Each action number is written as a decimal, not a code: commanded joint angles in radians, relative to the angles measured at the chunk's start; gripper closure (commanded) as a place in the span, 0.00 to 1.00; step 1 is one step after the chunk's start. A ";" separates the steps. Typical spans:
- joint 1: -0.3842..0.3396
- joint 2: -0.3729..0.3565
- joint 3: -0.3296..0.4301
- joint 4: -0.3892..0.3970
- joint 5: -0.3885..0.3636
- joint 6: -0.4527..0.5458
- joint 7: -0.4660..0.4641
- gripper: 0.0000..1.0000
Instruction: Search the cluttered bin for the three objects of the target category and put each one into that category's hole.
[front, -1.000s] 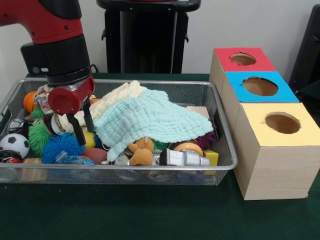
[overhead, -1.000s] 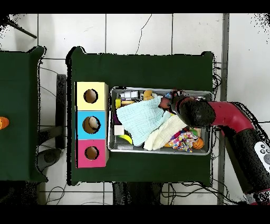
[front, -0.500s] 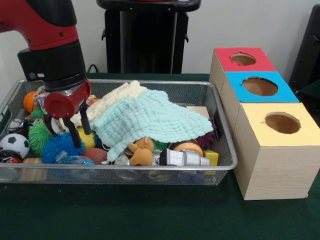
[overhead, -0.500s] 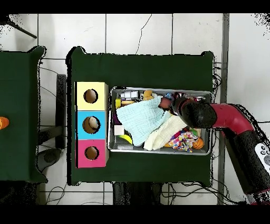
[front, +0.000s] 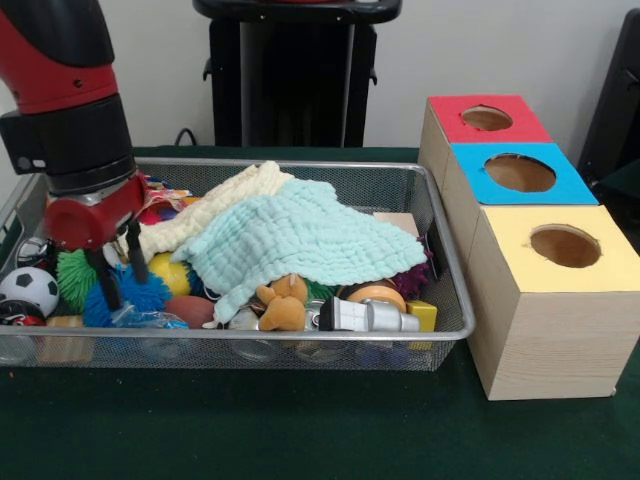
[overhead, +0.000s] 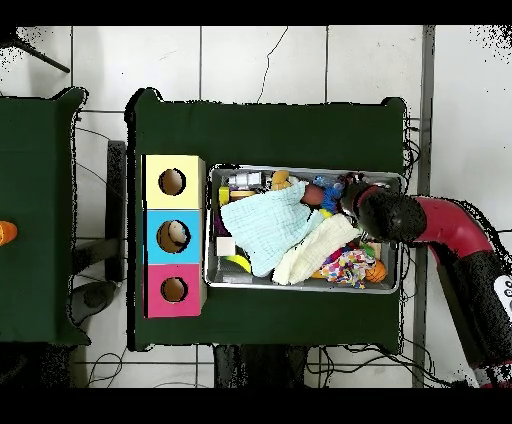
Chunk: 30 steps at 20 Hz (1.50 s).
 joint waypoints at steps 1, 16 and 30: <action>-0.013 0.072 0.020 -0.111 -0.048 0.136 -0.304 0.00; 0.026 0.122 -0.113 -0.019 -0.188 -0.016 -0.102 0.00; -0.006 0.117 -0.111 0.012 -0.191 -0.007 -0.140 0.00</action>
